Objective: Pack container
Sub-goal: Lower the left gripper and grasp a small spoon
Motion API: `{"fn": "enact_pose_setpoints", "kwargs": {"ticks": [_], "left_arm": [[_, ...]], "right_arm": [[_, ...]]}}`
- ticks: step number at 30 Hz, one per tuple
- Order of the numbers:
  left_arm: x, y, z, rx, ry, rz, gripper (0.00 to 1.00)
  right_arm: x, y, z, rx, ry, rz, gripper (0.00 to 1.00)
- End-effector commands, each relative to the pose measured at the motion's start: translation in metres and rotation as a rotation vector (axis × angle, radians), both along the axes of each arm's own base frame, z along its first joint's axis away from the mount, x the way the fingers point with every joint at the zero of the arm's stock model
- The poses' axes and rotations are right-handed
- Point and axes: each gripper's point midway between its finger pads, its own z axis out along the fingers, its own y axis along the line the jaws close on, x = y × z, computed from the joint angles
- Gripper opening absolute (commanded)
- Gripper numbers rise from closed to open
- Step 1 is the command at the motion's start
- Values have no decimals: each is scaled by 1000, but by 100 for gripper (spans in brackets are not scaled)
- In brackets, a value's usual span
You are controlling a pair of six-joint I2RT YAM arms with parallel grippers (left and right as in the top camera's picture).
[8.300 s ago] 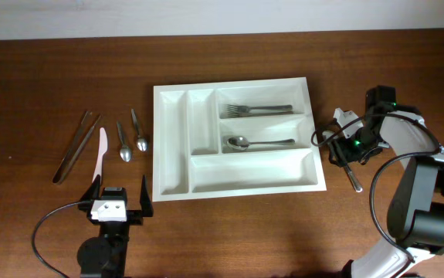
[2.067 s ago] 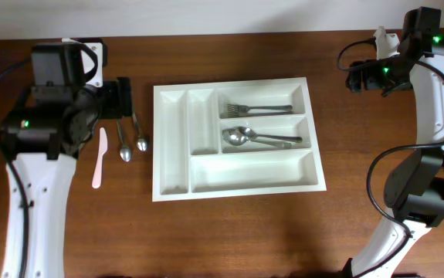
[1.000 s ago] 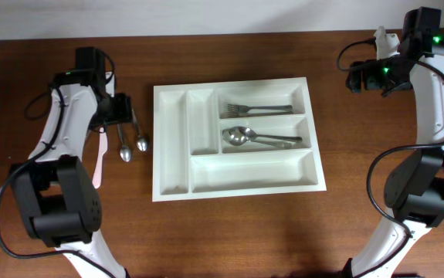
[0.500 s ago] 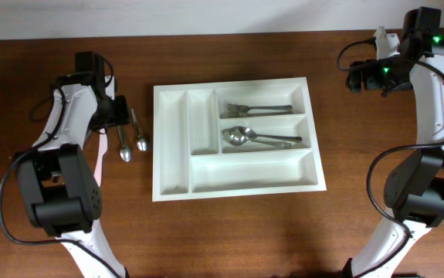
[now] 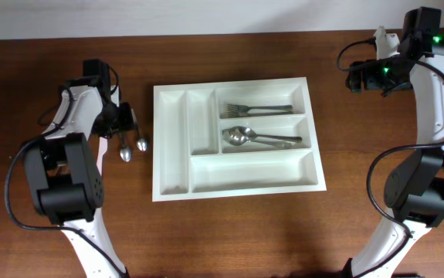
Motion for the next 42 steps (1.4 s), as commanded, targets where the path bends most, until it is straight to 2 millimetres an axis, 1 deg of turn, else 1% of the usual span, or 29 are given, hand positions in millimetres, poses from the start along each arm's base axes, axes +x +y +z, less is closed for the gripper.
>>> {"fn": "enact_pose_setpoints", "kwargs": {"ticks": [1, 4, 6, 7, 9, 11, 15, 16, 20, 24, 26, 29, 32, 37, 39, 42], "left_arm": [[-8, -6, -15, -43, 37, 21, 45], [-11, -8, -19, -58, 43, 41, 45], [-12, -9, -20, -64, 44, 40, 42], [-12, -9, -20, -64, 46, 40, 38], [-13, -9, -20, -64, 51, 41, 19], [-15, -10, -20, -65, 56, 41, 10], [-15, -10, -20, -65, 59, 41, 5], [-15, -10, -20, -65, 58, 41, 2], [-12, -9, -17, -64, 48, 40, 2], [-2, -8, -6, -60, 17, 40, 2], [5, -7, 5, -56, -6, 39, 2], [16, -6, 26, -52, -46, 38, 2], [30, -4, 56, -47, -102, 36, 2], [45, -6, 108, -39, -200, 27, 2], [48, -13, 129, -45, -237, 12, 2], [49, -35, 152, -79, -274, -32, 2]], "right_arm": [[1, -2, 10, -10, -22, -15, 99], [1, -2, 10, -10, -22, -15, 99], [1, -2, 10, -10, -22, -15, 99], [1, -2, 10, -10, -22, -15, 99], [1, -2, 10, -10, -22, -15, 98], [1, -2, 10, -10, -22, -15, 99], [1, -2, 10, -10, -22, -15, 99], [1, -2, 10, -10, -22, -15, 99], [1, -2, 10, -10, -22, -15, 99], [1, -2, 10, -10, -22, -15, 99], [1, -2, 10, -10, -22, -15, 99], [1, -2, 10, -10, -22, -15, 99], [1, -2, 10, -10, -22, -15, 99], [1, -2, 10, -10, -22, -15, 99], [1, -2, 10, -10, -22, -15, 99], [1, -2, 10, -10, -22, -15, 99]]}}
